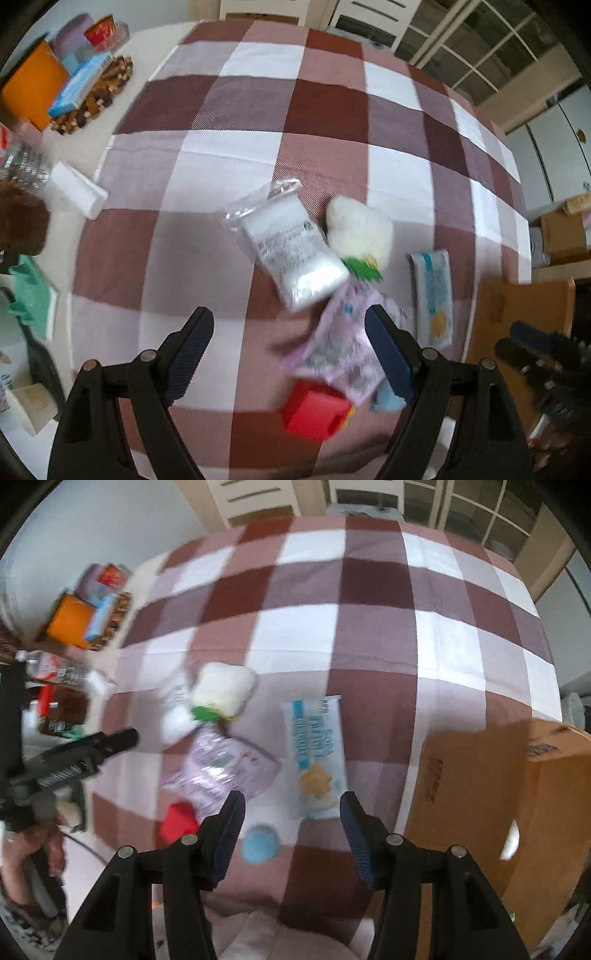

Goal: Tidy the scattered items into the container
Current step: 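Grasp the soda biscuit pack with the right tool while the left tool grasps the cotton bag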

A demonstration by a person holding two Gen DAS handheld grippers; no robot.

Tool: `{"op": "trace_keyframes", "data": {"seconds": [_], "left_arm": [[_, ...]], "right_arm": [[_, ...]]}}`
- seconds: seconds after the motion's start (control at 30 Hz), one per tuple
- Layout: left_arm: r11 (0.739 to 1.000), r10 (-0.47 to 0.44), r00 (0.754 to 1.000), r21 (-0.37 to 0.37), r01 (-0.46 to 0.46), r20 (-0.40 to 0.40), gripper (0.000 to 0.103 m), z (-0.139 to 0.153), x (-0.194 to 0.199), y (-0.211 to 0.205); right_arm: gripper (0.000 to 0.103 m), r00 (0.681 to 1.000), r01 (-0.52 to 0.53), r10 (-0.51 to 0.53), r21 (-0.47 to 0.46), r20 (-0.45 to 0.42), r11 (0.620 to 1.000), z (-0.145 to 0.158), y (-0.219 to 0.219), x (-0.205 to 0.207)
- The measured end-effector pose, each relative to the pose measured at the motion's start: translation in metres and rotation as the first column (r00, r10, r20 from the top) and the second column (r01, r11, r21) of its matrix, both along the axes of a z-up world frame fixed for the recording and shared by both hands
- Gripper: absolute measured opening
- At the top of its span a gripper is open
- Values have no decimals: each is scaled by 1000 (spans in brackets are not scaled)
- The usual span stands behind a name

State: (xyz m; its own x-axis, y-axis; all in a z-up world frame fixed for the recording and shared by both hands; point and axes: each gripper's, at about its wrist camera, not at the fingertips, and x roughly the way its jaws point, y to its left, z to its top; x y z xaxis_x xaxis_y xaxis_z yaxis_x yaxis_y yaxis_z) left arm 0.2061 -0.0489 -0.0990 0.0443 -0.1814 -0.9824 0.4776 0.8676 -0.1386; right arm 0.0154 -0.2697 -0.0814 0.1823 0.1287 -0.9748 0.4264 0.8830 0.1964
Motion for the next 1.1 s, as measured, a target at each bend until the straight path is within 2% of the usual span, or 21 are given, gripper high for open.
{"op": "trace_keyframes", "data": {"seconds": [0.1, 0.2, 0.43, 0.73, 0.83, 0.93, 1.0, 1.07, 1.1], "left_arm": [[1000, 6, 1000, 23, -6, -14, 85, -21, 15, -8], [999, 11, 999, 31, -9, -43, 85, -39, 24, -13], [1000, 9, 997, 28, -7, -75, 85, -64, 32, -21], [1000, 16, 997, 26, -14, -73, 87, -81, 39, -21], [999, -7, 999, 34, 8, -40, 90, -83, 37, -23], [999, -20, 1000, 37, 20, -2, 90, -82, 34, -20], [999, -15, 1000, 29, 15, 2, 86, -81, 35, -16], [1000, -3, 1000, 10, 3, -5, 74, -79, 37, -10], [1000, 1, 1000, 1, -1, -7, 69, -77, 38, -7]], "right_arm": [[55, 998, 9, -11, -37, -57, 999, -30, -2, 11], [55, 995, 26, -25, 6, -100, 1000, -56, -4, 18], [55, 985, 14, -18, -22, -172, 1000, -91, 0, 30], [64, 981, 3, -9, -34, -196, 999, -106, 7, 41], [64, 975, -38, 20, -77, -222, 996, -107, 14, 46], [64, 978, -48, 28, -92, -209, 995, -106, 19, 44], [64, 980, -52, 32, -99, -196, 994, -104, 21, 41], [62, 982, -52, 32, -103, -186, 993, -103, 22, 38], [56, 983, -46, 26, -102, -182, 994, -102, 21, 36]]}}
